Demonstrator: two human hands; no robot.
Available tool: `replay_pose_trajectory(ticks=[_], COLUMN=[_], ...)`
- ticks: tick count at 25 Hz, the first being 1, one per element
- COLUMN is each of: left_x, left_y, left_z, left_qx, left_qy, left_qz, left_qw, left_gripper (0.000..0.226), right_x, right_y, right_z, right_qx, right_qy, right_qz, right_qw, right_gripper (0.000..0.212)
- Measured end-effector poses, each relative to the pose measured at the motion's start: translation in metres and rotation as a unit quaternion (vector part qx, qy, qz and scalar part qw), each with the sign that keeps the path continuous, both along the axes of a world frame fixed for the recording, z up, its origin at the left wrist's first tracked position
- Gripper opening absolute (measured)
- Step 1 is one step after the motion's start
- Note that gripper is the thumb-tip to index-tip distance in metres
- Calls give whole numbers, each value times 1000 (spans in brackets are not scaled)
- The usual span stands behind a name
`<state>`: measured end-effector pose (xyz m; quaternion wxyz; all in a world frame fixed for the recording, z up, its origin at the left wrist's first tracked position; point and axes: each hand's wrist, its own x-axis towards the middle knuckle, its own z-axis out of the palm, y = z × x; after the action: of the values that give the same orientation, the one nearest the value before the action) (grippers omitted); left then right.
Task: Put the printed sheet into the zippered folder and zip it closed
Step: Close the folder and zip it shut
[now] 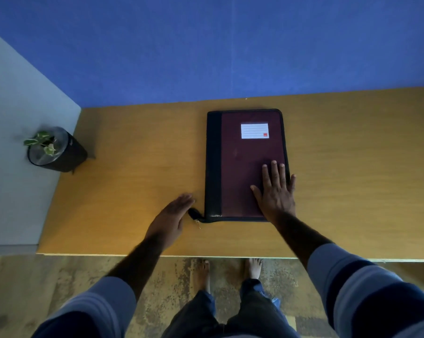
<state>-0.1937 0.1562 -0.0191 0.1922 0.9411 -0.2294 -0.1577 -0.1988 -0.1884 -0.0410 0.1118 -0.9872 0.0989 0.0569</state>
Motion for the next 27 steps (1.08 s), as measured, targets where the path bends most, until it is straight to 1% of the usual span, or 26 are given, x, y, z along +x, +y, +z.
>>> replay_pose_trajectory(ticks=[2,5,6,9,10,12,15,17,21,24,27], left_x=[-5,-4,-4,-6,-6,-4,-2,-2,-1,-1,-3], left_y=[8,9,8,10,11,11,11,14,20,20,21], left_z=[-5,-13,-15,-20,-21,-23,-20,-19,-20,-19,-19], left_qx=[-11,-27,-29,-47,-53,-60,-62,-59,-61,-53,-39], left_qy=[3,2,-2,-14,-20,-31,-21,-12,-22,-30,-48], left_qz=[-18,-21,-19,-21,-25,-33,-47,-56,-73,-75,-70], left_qw=[1000,999,999,999,998,997,997,997,995,995,996], left_gripper=[78,59,53,44,41,34,26,26,25,24,24], right_x=[-17,-41,-49,-70,-75,-81,-83,-82,-79,-79,-82], right_y=[22,66,83,135,149,172,195,205,215,216,212], right_z=[1,5,6,4,2,-2,-4,-2,2,6,9], right_qx=[3,43,52,46,46,46,44,49,42,53,43], right_qy=[-7,-25,-40,-92,-101,-103,-80,-76,-96,-107,-105], right_qz=[11,19,33,90,98,87,38,4,-45,-67,-74], right_qw=[1000,999,997,991,989,990,995,996,993,991,991], right_gripper=[71,58,50,16,9,9,15,17,14,16,17])
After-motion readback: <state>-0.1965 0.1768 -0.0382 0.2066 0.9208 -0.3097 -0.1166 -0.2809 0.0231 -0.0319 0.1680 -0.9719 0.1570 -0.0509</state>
